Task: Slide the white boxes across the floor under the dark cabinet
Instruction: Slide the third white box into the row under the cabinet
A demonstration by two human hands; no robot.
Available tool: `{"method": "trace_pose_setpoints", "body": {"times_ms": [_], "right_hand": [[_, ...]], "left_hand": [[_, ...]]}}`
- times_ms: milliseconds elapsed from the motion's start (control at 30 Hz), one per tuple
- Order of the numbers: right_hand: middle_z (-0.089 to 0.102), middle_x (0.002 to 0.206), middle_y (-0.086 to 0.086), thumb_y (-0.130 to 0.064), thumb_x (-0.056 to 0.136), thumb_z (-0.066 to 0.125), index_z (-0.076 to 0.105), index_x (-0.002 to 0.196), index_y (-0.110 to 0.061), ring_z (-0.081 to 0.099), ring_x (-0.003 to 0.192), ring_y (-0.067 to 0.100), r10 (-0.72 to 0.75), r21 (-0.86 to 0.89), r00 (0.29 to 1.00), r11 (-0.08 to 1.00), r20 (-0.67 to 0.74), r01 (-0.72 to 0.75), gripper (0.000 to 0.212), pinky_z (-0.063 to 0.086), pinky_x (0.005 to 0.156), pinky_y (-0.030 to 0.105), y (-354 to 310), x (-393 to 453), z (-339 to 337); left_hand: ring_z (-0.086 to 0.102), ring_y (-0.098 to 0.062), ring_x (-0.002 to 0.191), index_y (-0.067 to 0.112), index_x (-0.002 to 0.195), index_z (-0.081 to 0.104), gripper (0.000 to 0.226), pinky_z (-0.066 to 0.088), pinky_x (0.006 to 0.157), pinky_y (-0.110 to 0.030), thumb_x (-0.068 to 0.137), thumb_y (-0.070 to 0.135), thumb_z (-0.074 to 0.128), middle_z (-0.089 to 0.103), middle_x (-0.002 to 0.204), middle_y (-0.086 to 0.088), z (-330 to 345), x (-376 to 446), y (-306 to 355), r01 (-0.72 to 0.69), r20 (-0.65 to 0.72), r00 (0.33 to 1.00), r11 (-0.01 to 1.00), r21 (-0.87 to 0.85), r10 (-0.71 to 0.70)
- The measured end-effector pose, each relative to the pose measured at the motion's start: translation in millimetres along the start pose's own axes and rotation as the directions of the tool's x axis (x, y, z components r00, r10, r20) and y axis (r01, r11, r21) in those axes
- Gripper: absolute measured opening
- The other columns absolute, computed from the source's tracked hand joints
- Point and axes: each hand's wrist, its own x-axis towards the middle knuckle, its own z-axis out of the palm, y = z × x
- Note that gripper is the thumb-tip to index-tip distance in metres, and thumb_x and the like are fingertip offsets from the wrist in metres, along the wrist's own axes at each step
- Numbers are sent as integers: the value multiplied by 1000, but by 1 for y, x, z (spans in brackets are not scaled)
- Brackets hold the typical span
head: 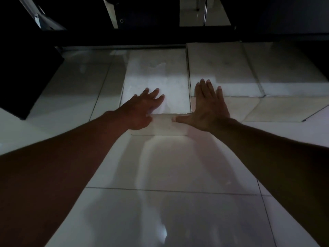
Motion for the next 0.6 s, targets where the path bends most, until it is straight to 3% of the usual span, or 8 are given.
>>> {"method": "trace_pose_setpoints", "body": {"times_ms": [167,333,600], "right_hand": [[0,163,10,-94,68,33,5,154,-9,-4,149,24,-2,35,1000,999,-21,3,124,-4,118,44,7,18,9],[8,163,9,-82,83,32,10,154,-11,4,149,24,20,41,987,999,-159,-14,103,4,120,45,7,21,21],[12,162,8,-79,85,32,13,154,-12,7,148,24,47,42,978,998,-205,-40,98,6,120,46,5,22,25]], "left_hand": [[-17,-25,148,25,155,1,79,-5,117,-49,93,3,45,-12,163,2,5,23,-8,1,-50,999,999,41,1],[-17,-22,147,28,155,0,81,-7,117,-47,92,5,46,-12,162,4,1,45,-23,-15,-76,997,999,38,17],[-15,-21,148,28,155,3,82,-7,117,-45,91,7,50,-9,163,4,2,51,-24,-14,-104,994,999,35,18]]}}
